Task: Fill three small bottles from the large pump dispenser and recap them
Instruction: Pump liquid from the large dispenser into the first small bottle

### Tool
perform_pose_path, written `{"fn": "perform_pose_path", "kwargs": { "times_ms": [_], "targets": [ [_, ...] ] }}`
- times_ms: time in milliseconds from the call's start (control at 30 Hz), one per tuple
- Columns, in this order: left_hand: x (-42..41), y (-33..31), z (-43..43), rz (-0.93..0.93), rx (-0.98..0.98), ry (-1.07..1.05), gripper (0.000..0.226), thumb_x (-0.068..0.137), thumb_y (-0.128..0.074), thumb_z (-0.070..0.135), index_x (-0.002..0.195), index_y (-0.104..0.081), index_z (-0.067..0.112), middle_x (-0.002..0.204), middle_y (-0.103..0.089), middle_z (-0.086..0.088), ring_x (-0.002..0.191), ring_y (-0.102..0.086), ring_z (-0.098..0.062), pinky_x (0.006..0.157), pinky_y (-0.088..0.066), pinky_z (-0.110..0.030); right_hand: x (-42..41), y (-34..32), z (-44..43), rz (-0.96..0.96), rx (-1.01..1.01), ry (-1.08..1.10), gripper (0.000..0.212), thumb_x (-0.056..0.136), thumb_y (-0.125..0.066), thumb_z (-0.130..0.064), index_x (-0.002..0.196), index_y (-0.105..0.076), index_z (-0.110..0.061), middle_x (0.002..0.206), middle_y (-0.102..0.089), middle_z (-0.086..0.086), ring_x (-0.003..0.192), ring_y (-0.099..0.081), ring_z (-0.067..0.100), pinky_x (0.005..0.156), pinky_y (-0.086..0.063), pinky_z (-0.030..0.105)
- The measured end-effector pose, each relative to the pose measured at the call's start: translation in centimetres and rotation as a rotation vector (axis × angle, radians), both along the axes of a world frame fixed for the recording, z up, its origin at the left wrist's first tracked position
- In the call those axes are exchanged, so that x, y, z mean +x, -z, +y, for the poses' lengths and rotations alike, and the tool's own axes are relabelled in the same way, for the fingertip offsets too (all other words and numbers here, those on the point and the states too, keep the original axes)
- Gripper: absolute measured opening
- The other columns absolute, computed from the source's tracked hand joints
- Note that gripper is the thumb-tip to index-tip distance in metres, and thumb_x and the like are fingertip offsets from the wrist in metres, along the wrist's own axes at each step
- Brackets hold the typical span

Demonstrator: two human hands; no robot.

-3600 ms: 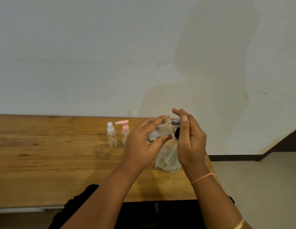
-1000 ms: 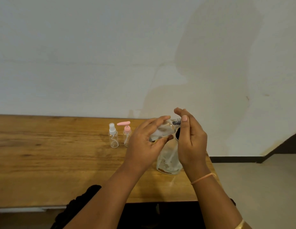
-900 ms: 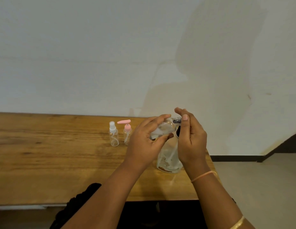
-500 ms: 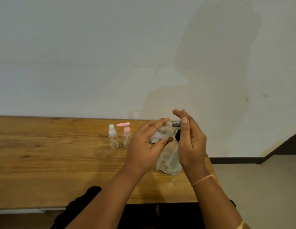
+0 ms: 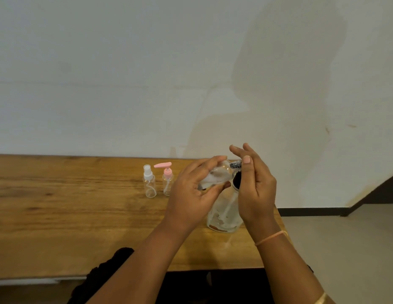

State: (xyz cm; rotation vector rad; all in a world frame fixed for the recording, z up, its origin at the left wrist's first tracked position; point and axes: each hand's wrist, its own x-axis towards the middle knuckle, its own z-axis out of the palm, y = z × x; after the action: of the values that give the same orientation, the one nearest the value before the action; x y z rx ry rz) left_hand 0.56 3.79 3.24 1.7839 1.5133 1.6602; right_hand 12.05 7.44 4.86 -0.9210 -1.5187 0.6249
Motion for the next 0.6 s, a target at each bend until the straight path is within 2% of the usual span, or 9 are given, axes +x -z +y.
{"fn": "perform_pose_path", "kwargs": {
  "times_ms": [100,167,233,433,600],
  "targets": [
    [0.2,0.1,0.0,-0.030,-0.025,0.012,0.049,0.075,-0.074,0.033,0.121,-0.057,0.040,0.112,-0.062,0.015,0.109,-0.054,0.004,0.090,-0.041,-0.007,0.0,0.5,0.2,-0.056,0.002,0.037,0.029,0.093,-0.027,-0.043,0.107,-0.053,-0.046,0.111,-0.054,-0.033,0.127,-0.043,-0.002,0.107,-0.030,0.057],
    [0.1,0.3,0.1,-0.043,-0.054,0.016,0.050,0.075,-0.077,0.020,0.116,-0.055,0.041,0.111,-0.061,0.015,0.107,-0.052,0.009,0.087,-0.036,0.000,0.1,1.1,0.4,-0.114,0.031,0.065,0.032,0.094,-0.025,-0.041,0.107,-0.054,-0.041,0.111,-0.052,-0.032,0.125,-0.043,-0.001,0.107,-0.028,0.058],
    [-0.1,0.6,-0.1,-0.043,-0.081,0.012,0.054,0.076,-0.077,0.017,0.116,-0.053,0.043,0.111,-0.060,0.018,0.107,-0.052,0.010,0.087,-0.035,0.001,-0.1,1.6,0.4,-0.162,0.030,0.074,0.035,0.095,-0.024,-0.040,0.108,-0.056,-0.035,0.110,-0.053,-0.031,0.124,-0.043,-0.002,0.108,-0.025,0.059],
    [0.1,0.0,-0.5,-0.021,-0.020,0.003,0.051,0.076,-0.076,0.016,0.120,-0.056,0.033,0.112,-0.063,0.010,0.107,-0.051,0.010,0.088,-0.034,0.000,-0.2,0.6,0.0,-0.029,0.016,0.028,0.031,0.095,-0.027,-0.040,0.109,-0.054,-0.043,0.116,-0.057,-0.025,0.128,-0.041,-0.004,0.108,-0.030,0.056],
    [0.0,0.1,-0.3,-0.023,-0.015,-0.005,0.053,0.077,-0.076,0.019,0.121,-0.054,0.037,0.112,-0.060,0.018,0.108,-0.050,0.010,0.087,-0.037,-0.002,-0.2,0.5,0.1,-0.062,0.033,0.039,0.029,0.094,-0.027,-0.042,0.111,-0.050,-0.046,0.115,-0.054,-0.030,0.129,-0.043,0.000,0.107,-0.031,0.055]
  ]
}}
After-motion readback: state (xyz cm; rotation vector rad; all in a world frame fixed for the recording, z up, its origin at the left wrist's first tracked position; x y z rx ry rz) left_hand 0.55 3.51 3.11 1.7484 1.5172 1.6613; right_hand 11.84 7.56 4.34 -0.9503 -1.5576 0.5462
